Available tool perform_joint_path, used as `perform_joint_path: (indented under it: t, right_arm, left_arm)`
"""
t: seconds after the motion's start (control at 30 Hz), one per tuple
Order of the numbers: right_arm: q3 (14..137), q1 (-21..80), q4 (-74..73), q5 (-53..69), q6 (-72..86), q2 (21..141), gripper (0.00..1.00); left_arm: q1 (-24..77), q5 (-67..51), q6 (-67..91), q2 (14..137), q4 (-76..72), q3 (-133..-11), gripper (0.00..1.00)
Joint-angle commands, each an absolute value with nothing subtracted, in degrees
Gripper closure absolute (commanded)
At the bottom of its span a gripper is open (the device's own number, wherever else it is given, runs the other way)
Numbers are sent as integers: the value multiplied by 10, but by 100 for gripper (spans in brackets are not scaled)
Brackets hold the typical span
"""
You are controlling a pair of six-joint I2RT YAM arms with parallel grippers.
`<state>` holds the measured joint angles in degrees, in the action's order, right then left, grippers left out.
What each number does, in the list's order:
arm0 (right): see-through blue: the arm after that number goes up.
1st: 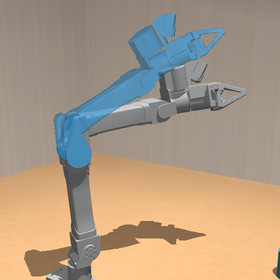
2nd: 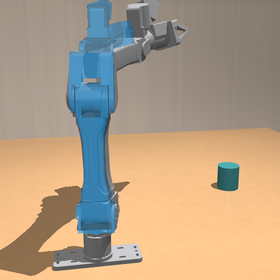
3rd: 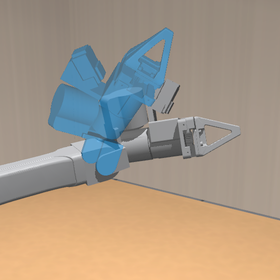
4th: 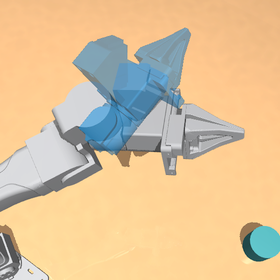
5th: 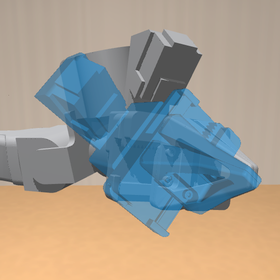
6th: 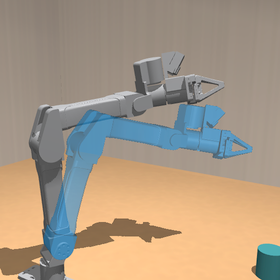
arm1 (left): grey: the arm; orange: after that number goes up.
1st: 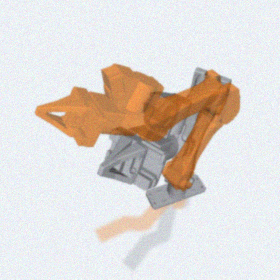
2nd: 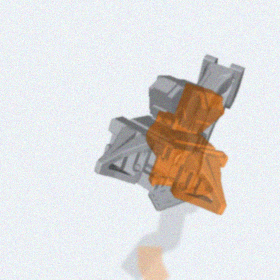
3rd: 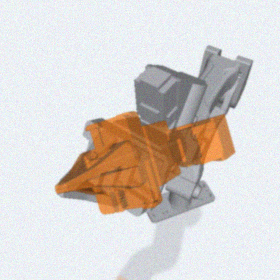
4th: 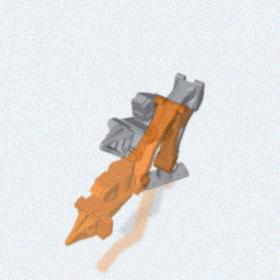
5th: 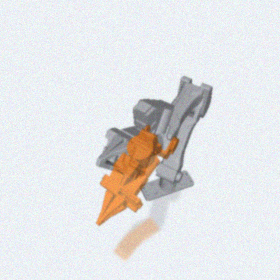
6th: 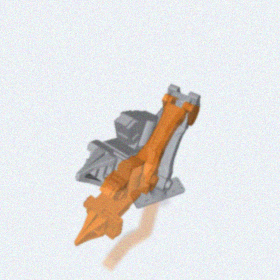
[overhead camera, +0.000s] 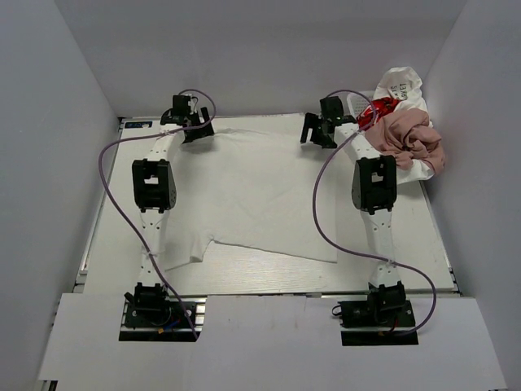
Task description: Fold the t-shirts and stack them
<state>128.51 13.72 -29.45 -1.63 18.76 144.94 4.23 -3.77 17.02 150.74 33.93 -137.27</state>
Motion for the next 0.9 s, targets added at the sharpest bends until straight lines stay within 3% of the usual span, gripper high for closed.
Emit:
perform_joint_path:
  t: [0.0, 0.1, 0.2, 0.3, 0.47, 0.6, 0.87]
  right_arm:
    - [1289, 119, -268, 23, 166, 1421, 10]
    - [1275, 125, -251, 27, 133, 1374, 10]
    - [1241, 136, -278, 19, 108, 1297, 10]
    - [1102, 152, -261, -22, 138, 1184, 10]
    - [731, 171, -152, -57, 228, 968, 10]
    - [615, 178, -146, -62, 284, 878, 10]
    - [516, 178, -163, -62, 329, 776, 10]
  left_arm:
    - [39, -54, 170, 1436, 306, -1325, 0]
    - [39, -26, 156, 1389, 368, -1375, 0]
    - [39, -2, 145, 1309, 407, -1317, 0]
    - [44, 71, 208, 1158, 438, -1152, 0]
    - [44, 59, 349, 927, 456, -797, 0]
    - [44, 33, 437, 747, 470, -557, 0]
    - [38, 76, 583, 572, 599, -402, 0]
